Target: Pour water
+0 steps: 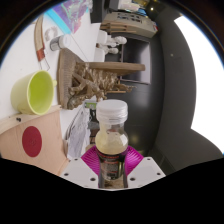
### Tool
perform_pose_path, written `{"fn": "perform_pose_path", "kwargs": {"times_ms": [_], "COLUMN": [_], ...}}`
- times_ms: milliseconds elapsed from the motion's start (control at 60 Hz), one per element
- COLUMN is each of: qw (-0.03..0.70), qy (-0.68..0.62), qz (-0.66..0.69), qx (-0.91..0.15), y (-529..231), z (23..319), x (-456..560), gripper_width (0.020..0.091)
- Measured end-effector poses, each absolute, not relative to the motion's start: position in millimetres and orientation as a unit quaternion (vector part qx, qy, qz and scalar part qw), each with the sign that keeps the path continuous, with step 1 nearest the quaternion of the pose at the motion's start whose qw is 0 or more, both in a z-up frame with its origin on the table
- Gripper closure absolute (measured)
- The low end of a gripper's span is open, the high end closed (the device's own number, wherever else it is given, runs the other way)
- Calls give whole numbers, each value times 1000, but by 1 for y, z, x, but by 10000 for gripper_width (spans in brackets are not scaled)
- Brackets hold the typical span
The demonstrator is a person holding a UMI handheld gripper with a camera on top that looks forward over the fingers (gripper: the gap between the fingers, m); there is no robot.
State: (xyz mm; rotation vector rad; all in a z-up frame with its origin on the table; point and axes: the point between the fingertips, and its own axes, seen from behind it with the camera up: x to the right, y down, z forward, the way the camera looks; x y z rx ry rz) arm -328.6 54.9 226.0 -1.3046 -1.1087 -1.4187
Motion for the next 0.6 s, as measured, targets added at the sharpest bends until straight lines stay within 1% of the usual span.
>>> {"fn": "perform_pose_path", "kwargs": {"times_ms": [150, 217, 300, 383, 483, 600], "qw": [401, 385, 369, 364, 384, 441], "qy": [-529, -554, -567, -568, -546, -467], "qz": [-613, -616, -620, -612, -596, -513], "qx": [-429, -406, -398, -414, -447, -570], "y": [69, 73, 76, 76, 75, 70], "z": [198, 185, 176, 170, 177, 188], "x": [-367, -372, -373, -365, -360, -342], "gripper_width": [827, 828, 827, 824, 823, 824]}}
